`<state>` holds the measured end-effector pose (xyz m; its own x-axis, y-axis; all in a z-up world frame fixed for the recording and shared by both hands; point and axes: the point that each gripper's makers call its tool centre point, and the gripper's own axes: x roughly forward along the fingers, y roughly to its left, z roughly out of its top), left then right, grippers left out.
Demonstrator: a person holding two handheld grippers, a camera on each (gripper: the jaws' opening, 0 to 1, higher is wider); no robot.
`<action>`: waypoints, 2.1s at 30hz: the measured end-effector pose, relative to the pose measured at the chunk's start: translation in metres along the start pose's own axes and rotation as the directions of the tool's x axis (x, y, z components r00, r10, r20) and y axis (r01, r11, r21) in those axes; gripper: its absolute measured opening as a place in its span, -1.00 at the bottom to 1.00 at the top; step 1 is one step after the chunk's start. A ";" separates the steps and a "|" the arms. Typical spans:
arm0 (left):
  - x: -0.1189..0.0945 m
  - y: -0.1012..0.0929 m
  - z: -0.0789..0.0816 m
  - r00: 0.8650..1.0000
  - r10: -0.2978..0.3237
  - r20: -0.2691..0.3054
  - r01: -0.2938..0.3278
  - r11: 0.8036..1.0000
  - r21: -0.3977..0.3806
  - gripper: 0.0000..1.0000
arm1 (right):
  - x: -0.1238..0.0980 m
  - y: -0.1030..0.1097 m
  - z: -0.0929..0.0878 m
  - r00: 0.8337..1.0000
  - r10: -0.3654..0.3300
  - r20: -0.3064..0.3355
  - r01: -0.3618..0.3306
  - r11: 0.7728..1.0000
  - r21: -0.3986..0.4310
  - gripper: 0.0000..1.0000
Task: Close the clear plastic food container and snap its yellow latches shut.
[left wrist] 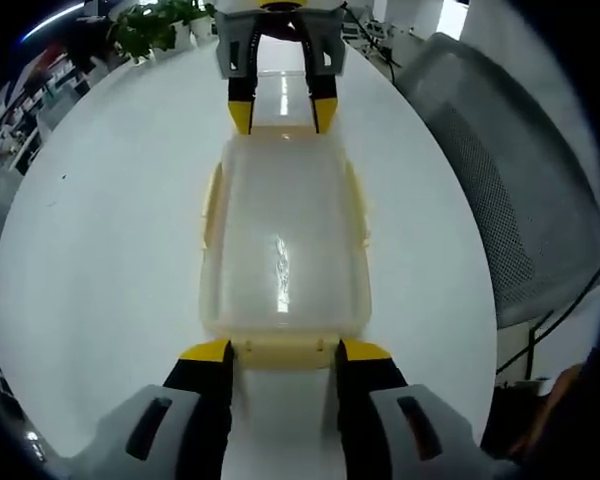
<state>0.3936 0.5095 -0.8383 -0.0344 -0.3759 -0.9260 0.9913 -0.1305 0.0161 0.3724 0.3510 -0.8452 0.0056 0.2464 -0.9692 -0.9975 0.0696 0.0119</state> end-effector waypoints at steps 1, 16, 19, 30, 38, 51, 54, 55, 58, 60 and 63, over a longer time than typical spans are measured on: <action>0.000 0.000 0.000 1.000 0.000 0.000 0.000 1.000 0.001 -0.19 | 0.000 0.000 0.000 1.000 0.000 -0.003 0.000 1.000 -0.001 -0.18; 0.001 0.001 0.000 1.000 -0.002 0.000 0.002 1.000 -0.008 -0.20 | 0.001 0.000 -0.001 1.000 -0.005 -0.008 0.005 1.000 0.006 -0.19; 0.001 0.000 0.000 1.000 -0.001 -0.001 0.001 1.000 -0.008 -0.20 | 0.001 0.000 -0.001 1.000 -0.006 -0.009 0.006 1.000 0.004 -0.20; 0.000 0.000 0.000 1.000 -0.004 0.006 0.004 1.000 0.000 -0.20 | 0.000 0.001 -0.001 1.000 -0.007 0.005 0.007 1.000 0.000 -0.20; 0.001 0.001 0.000 1.000 -0.004 0.002 0.004 1.000 -0.002 -0.20 | 0.000 0.001 -0.001 1.000 -0.007 0.004 0.007 1.000 0.000 -0.20; 0.000 0.000 0.000 1.000 -0.006 -0.006 0.006 1.000 -0.004 -0.20 | 0.000 0.001 -0.001 1.000 -0.008 -0.002 0.008 1.000 -0.001 -0.20; 0.000 0.000 0.000 1.000 -0.004 -0.005 0.004 1.000 -0.002 -0.20 | 0.000 0.001 -0.001 1.000 -0.007 -0.004 0.007 1.000 -0.003 -0.20; 0.000 0.000 0.000 1.000 -0.004 -0.004 0.004 1.000 0.000 -0.20 | 0.000 0.001 -0.001 1.000 -0.007 -0.004 0.007 1.000 -0.003 -0.20; 0.000 0.000 0.000 1.000 -0.003 -0.010 0.003 1.000 0.001 -0.19 | -0.001 0.001 0.000 1.000 -0.007 -0.004 0.007 1.000 -0.002 -0.20; 0.000 0.000 0.000 1.000 -0.001 -0.017 0.001 1.000 0.004 -0.19 | -0.001 0.001 0.000 1.000 -0.008 -0.005 0.008 1.000 0.000 -0.20; 0.000 0.000 0.000 1.000 0.002 -0.015 -0.002 1.000 0.004 -0.20 | -0.001 0.000 0.000 1.000 -0.007 -0.006 0.007 1.000 -0.001 -0.20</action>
<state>0.3931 0.5096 -0.8382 -0.0307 -0.3619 -0.9317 0.9909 -0.1331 0.0190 0.3719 0.3507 -0.8445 0.0126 0.2403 -0.9706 -0.9975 0.0703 0.0044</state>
